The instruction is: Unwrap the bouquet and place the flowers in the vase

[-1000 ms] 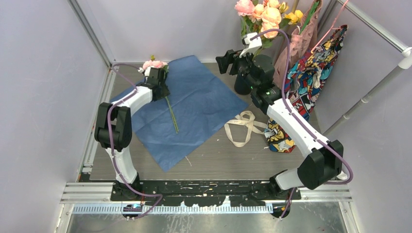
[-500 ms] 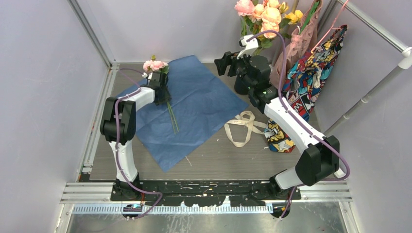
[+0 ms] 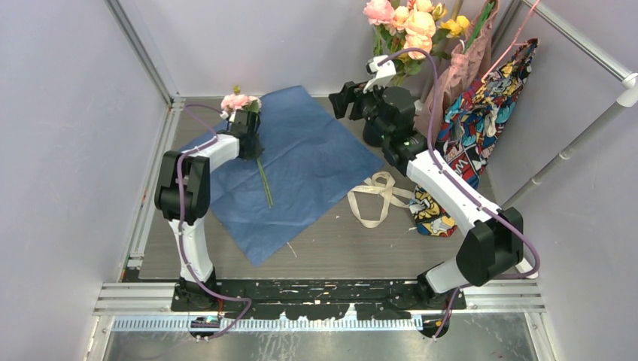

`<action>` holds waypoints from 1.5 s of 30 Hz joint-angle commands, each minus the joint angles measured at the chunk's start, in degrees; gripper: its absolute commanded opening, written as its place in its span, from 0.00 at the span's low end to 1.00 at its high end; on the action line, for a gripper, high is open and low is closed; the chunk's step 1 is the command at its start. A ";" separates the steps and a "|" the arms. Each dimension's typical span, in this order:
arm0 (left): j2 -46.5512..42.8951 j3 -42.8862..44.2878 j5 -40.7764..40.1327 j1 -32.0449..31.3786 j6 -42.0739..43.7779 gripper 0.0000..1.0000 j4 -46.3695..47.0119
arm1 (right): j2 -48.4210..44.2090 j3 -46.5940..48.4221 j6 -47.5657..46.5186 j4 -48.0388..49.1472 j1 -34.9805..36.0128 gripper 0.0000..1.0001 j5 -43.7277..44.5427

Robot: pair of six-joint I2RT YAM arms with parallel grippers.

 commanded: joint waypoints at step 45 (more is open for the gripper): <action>-44.21 -36.73 23.64 -2.80 10.76 0.00 41.09 | 28.48 27.43 5.13 -7.08 21.20 0.74 -0.35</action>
